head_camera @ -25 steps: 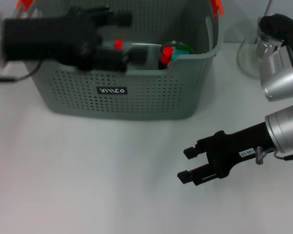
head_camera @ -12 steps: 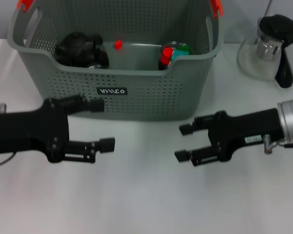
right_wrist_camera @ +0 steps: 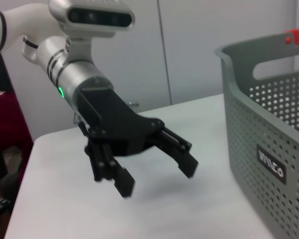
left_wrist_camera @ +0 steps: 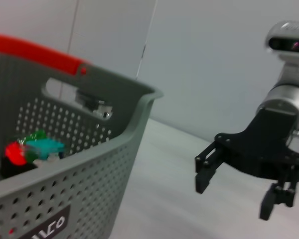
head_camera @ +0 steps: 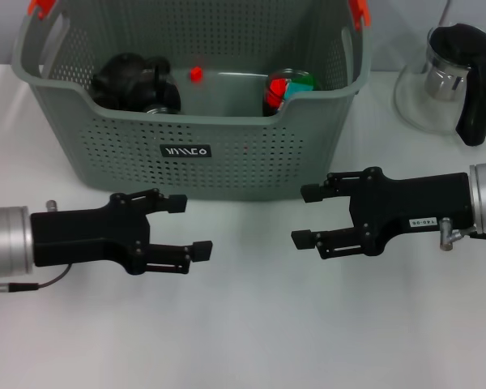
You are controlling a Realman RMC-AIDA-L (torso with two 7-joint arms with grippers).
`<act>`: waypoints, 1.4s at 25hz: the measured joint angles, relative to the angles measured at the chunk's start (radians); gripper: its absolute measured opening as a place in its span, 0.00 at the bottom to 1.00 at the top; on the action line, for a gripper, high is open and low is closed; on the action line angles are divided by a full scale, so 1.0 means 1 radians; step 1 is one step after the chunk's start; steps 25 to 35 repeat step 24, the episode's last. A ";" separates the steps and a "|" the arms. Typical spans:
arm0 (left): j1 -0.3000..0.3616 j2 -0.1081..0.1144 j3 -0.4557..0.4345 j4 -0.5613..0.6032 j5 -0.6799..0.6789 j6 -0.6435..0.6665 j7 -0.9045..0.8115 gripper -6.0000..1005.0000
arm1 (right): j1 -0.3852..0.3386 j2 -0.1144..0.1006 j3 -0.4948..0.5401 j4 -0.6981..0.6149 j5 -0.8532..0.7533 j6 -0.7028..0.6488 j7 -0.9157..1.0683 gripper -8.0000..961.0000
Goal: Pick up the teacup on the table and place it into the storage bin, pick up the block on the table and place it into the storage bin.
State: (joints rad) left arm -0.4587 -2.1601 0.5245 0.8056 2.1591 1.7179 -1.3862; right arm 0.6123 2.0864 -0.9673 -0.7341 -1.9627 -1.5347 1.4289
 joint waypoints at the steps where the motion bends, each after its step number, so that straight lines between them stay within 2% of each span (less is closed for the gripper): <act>1: -0.010 0.003 0.001 -0.021 0.005 -0.010 0.006 0.95 | 0.001 0.000 0.000 0.003 0.000 0.001 0.000 0.82; 8: -0.035 0.010 0.004 -0.046 0.012 -0.026 0.028 0.95 | -0.004 0.001 0.000 0.009 0.000 0.000 0.000 0.82; 35: -0.037 0.014 0.003 -0.048 0.016 -0.026 0.030 0.95 | 0.002 0.002 -0.013 0.024 -0.030 0.001 0.003 0.85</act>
